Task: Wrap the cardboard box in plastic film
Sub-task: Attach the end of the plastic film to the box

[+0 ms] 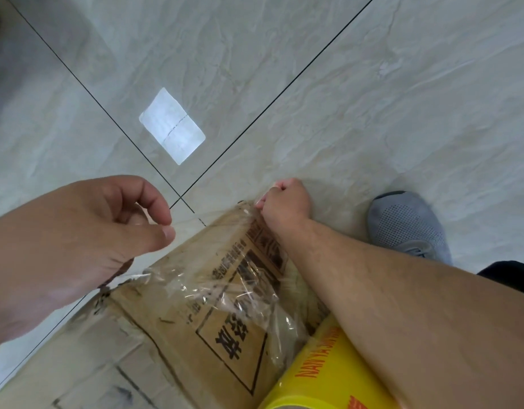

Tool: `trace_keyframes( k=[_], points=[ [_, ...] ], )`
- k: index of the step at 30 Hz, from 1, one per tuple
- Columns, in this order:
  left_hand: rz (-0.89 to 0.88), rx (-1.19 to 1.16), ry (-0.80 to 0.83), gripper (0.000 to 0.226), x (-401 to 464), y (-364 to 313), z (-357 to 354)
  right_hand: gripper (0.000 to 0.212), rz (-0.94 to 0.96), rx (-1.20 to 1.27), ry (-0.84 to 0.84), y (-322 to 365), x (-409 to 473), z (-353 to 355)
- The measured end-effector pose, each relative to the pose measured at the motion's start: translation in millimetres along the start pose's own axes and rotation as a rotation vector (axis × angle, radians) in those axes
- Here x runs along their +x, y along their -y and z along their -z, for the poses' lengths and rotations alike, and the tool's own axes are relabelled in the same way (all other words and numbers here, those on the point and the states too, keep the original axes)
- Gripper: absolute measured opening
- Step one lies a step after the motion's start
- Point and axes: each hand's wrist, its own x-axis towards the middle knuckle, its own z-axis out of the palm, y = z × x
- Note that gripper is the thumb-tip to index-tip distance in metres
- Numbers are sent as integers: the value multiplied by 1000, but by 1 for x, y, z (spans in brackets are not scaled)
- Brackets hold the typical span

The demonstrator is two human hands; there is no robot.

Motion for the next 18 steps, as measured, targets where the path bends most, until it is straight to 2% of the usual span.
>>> trace_keyframes(
  k=[1, 3, 4, 6, 7, 10, 13, 16, 18],
  points=[
    [14, 58, -5, 67, 1, 2, 1, 20, 27, -73, 55, 0, -2, -1],
    [24, 149, -6, 83, -2, 10, -1, 29, 113, -276, 227, -1, -13, -1],
    [23, 176, -5, 83, -3, 13, -5, 35, 157, -346, 326, -4, -20, -1],
    [28, 189, -35, 72, -8, 16, -10, 48, 183, -387, 489, -8, -36, 3],
    [25, 172, -49, 73, -11, 15, -13, 54, 172, -386, 526, -9, -42, 7],
    [34, 115, -87, 90, -20, 19, -16, 63, 220, -465, 571, -15, -51, 10],
    [62, 110, -69, 93, -29, 21, -11, 77, 283, -537, 583, -16, -64, 11],
    [27, 186, -50, 84, -44, 15, -9, 80, 342, -592, 583, -17, -74, 15],
    [-6, 268, -121, 70, -55, 16, -9, 86, 352, -590, 627, -12, -87, 21]
  ],
)
